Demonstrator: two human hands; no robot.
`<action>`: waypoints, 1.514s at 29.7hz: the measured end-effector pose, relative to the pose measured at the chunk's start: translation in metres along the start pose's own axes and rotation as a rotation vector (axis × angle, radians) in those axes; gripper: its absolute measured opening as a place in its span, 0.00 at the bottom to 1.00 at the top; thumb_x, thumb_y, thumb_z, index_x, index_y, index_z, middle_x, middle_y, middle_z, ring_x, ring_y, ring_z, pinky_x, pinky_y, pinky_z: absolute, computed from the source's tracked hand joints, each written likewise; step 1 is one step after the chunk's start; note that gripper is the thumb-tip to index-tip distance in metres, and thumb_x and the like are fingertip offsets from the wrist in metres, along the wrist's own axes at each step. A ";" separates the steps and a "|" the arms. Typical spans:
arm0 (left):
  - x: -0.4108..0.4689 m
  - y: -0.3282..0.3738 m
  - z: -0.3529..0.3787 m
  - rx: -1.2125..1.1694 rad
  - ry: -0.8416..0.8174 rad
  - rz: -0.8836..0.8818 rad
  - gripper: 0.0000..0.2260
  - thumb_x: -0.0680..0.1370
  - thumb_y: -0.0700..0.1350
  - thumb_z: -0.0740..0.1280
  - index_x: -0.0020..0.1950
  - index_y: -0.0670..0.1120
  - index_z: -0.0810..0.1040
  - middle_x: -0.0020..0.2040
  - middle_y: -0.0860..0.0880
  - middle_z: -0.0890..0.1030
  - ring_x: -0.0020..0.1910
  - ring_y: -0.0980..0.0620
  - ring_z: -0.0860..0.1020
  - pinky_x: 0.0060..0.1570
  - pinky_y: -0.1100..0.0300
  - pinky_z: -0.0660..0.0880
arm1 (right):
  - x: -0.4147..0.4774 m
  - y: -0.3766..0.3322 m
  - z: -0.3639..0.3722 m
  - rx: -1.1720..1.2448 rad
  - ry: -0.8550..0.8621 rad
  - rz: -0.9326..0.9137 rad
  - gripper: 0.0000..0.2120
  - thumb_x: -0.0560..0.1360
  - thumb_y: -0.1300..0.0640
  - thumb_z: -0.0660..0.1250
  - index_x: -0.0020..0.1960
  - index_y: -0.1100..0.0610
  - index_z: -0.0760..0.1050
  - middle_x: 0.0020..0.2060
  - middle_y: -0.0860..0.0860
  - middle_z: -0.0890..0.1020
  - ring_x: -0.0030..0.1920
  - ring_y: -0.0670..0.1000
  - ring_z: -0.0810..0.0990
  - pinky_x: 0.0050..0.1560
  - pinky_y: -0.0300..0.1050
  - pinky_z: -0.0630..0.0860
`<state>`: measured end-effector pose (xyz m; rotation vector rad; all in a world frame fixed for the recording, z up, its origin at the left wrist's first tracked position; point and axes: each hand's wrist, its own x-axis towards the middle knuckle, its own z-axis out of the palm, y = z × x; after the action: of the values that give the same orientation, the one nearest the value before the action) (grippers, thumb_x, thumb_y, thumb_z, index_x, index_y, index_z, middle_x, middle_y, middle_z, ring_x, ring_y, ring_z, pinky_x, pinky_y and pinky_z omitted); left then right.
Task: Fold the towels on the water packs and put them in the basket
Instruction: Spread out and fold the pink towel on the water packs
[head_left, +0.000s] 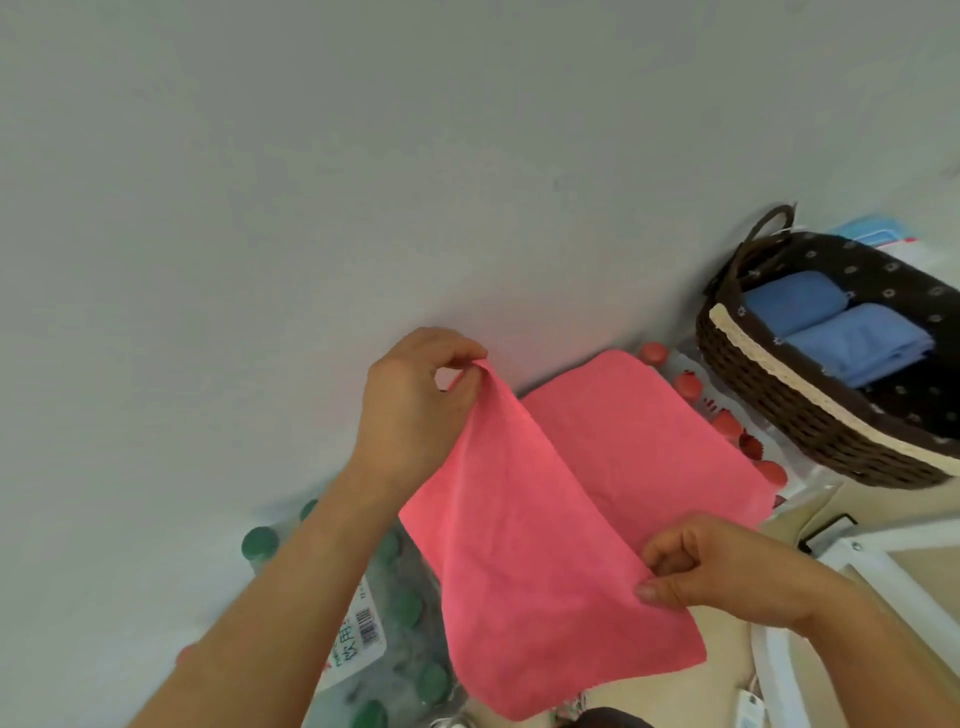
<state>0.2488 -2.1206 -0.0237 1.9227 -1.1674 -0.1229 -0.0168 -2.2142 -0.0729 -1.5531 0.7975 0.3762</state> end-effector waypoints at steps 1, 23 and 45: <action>0.008 0.005 0.015 0.038 -0.032 0.057 0.09 0.71 0.36 0.70 0.47 0.47 0.83 0.48 0.55 0.82 0.48 0.60 0.78 0.53 0.72 0.70 | -0.002 0.004 -0.013 -0.047 0.035 0.028 0.06 0.71 0.57 0.74 0.43 0.61 0.82 0.35 0.53 0.82 0.37 0.47 0.77 0.43 0.41 0.73; 0.028 0.007 0.139 0.191 -0.488 -0.144 0.07 0.75 0.43 0.69 0.50 0.50 0.84 0.47 0.53 0.85 0.45 0.53 0.81 0.50 0.58 0.74 | 0.147 -0.041 -0.120 -0.551 0.750 0.010 0.18 0.76 0.50 0.60 0.62 0.57 0.73 0.59 0.60 0.73 0.60 0.62 0.73 0.55 0.53 0.73; 0.053 0.018 0.187 0.237 -0.151 -0.035 0.09 0.78 0.50 0.62 0.51 0.51 0.80 0.48 0.53 0.83 0.45 0.51 0.80 0.45 0.56 0.75 | 0.057 -0.009 -0.103 -0.588 0.733 -0.062 0.10 0.76 0.46 0.61 0.42 0.51 0.71 0.38 0.49 0.78 0.41 0.53 0.78 0.40 0.49 0.73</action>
<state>0.1764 -2.2801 -0.1106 2.1734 -1.2958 -0.1571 0.0073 -2.3283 -0.0870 -2.3145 1.2653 -0.0356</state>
